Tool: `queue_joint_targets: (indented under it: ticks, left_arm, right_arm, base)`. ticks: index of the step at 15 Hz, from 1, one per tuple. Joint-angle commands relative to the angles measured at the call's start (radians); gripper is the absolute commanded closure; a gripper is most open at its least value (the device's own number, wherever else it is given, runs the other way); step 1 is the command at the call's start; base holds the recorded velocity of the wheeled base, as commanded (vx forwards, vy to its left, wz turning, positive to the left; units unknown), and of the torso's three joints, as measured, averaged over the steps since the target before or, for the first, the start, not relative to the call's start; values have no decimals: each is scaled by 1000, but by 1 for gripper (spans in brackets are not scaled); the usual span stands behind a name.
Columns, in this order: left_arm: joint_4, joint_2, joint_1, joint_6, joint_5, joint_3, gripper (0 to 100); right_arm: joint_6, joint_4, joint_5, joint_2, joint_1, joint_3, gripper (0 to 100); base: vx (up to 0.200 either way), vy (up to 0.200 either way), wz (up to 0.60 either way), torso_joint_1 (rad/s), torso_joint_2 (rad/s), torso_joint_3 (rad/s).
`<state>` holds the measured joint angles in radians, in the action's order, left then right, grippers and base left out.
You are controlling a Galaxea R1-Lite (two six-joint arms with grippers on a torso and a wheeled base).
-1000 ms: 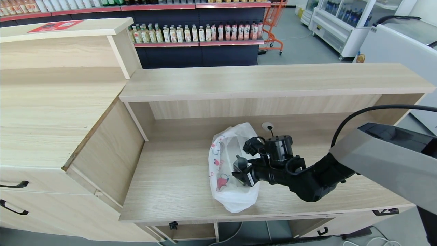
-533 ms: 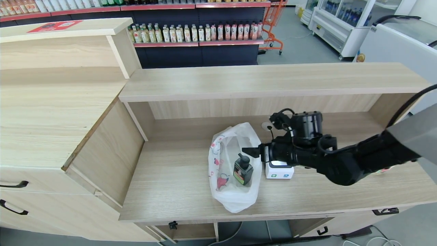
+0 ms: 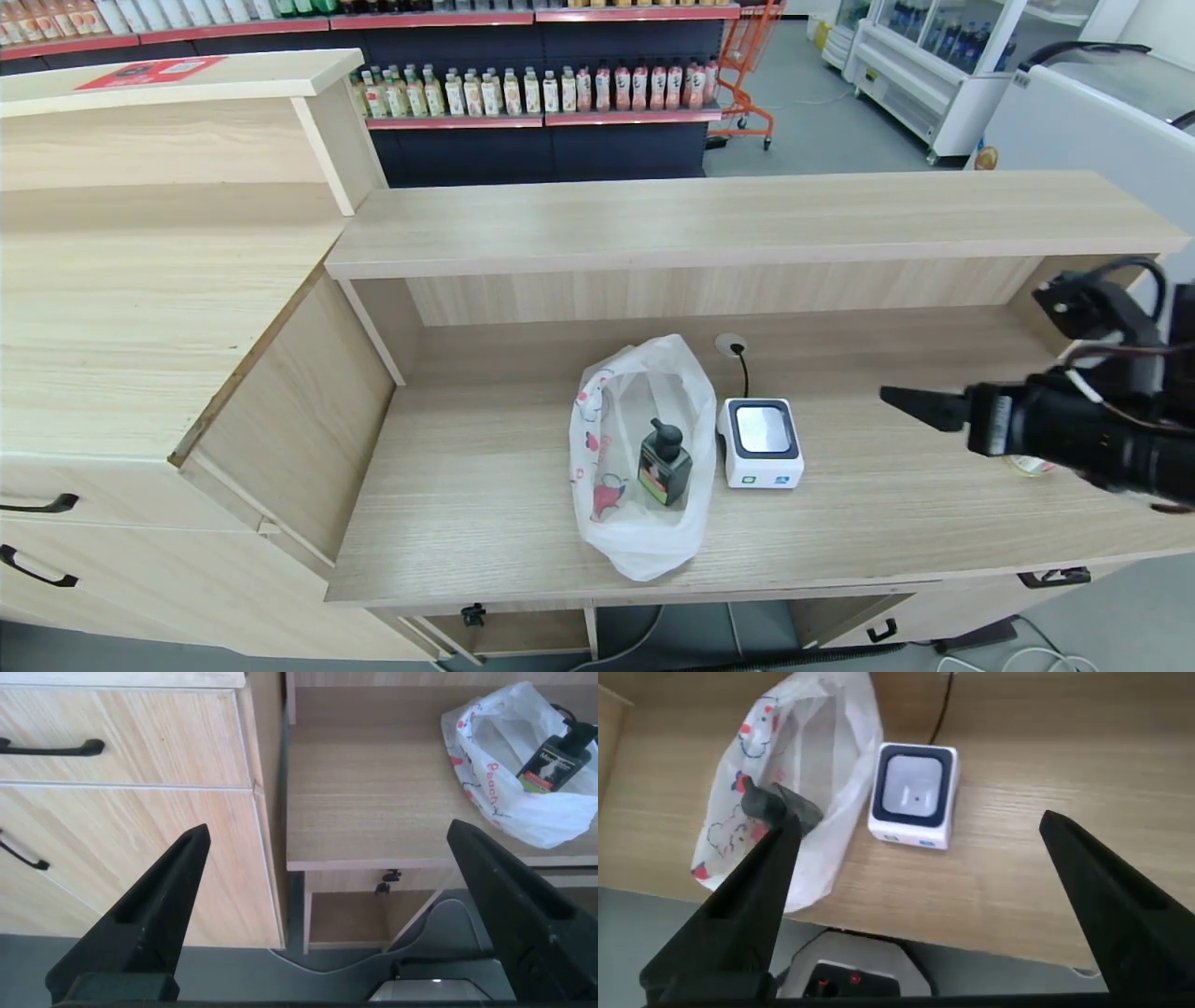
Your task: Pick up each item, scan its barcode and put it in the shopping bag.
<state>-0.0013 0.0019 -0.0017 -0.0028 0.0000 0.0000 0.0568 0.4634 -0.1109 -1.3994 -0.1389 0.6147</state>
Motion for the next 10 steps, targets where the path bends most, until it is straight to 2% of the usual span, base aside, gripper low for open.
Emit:
queue_joint_targets:
  ticks: [1, 2, 5, 6, 10]
  left_arm:
    - [0, 1, 0, 0, 0, 0, 0]
    - [0, 0, 0, 0, 0, 0, 0]
    - [0, 1, 0, -2, 0, 0, 0]
    - [0, 1, 0, -6, 0, 0, 0]
    - [0, 0, 0, 9, 0, 0, 0]
  right_arm:
    - [-15, -15, 26, 401, 75, -299, 0]
    - [-14, -58, 45, 484, 75, -334, 0]
    - [6, -276, 51, 608, 73, -285, 0]
    - [29, -289, 51, 628, 73, -286, 0]
    - [40, -328, 57, 889, 75, -441, 0]
  base:
    - [0, 0, 0, 0, 0, 0]
    - [0, 0, 0, 0, 0, 0]
    - [0, 0, 0, 0, 0, 0]
    - [0, 0, 0, 0, 0, 0]
    - [0, -200, 0, -2, 1, 5]
